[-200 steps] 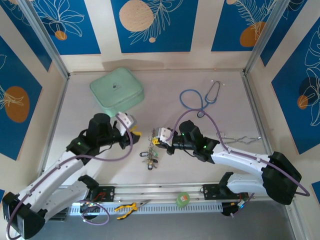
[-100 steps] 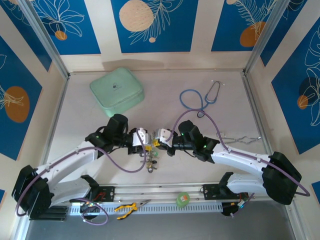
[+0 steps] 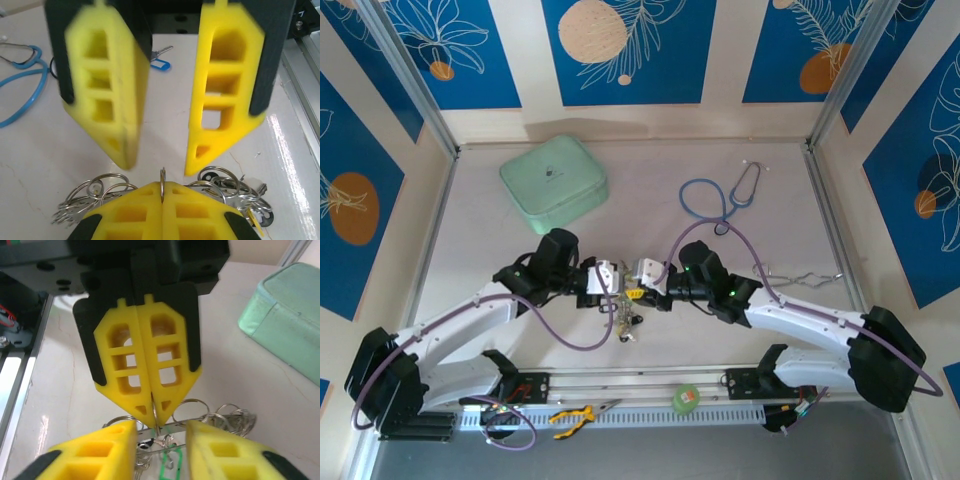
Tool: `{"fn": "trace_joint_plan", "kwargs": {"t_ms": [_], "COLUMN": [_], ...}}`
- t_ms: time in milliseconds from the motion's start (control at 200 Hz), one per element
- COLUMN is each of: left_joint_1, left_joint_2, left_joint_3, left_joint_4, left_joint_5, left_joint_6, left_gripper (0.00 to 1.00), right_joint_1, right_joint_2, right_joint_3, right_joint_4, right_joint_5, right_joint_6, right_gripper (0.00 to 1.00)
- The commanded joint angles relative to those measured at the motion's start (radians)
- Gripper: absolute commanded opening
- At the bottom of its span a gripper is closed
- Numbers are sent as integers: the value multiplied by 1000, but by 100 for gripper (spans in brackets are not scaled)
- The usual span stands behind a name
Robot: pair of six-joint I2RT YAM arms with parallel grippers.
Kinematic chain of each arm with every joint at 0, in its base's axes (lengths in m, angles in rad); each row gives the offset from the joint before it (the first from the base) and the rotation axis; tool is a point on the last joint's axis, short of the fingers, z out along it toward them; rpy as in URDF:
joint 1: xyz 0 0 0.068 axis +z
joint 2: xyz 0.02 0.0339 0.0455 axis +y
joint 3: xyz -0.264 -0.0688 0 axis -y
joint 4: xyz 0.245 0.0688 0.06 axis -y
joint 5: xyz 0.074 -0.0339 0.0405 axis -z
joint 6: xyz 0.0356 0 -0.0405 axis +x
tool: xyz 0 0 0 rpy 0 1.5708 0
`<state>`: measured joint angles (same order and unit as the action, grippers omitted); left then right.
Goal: Put the keys on the keyring
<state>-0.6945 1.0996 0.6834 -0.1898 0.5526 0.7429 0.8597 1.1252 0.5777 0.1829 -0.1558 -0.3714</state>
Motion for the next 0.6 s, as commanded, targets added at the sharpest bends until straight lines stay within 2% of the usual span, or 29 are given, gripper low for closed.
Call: {"fn": "trace_joint_plan", "kwargs": {"t_ms": [0, 125, 595], "left_joint_1": [-13, -16, -28], "left_joint_2": [-60, -93, -81], "left_joint_3": [-35, -94, -140], "left_joint_4": [98, 198, 273], "left_joint_5": [-3, 10, 52], "left_joint_6": [24, 45, 65], "left_gripper": [0, 0, 0], "right_joint_1": [-35, -34, 11], "right_joint_2": [-63, -67, 32], "right_joint_3": [-17, -3, 31], "right_joint_4": [-46, -117, -15], "right_joint_5": [-31, -23, -16], "right_joint_6": [-52, -142, -192], "right_gripper": [37, 36, 24]}}
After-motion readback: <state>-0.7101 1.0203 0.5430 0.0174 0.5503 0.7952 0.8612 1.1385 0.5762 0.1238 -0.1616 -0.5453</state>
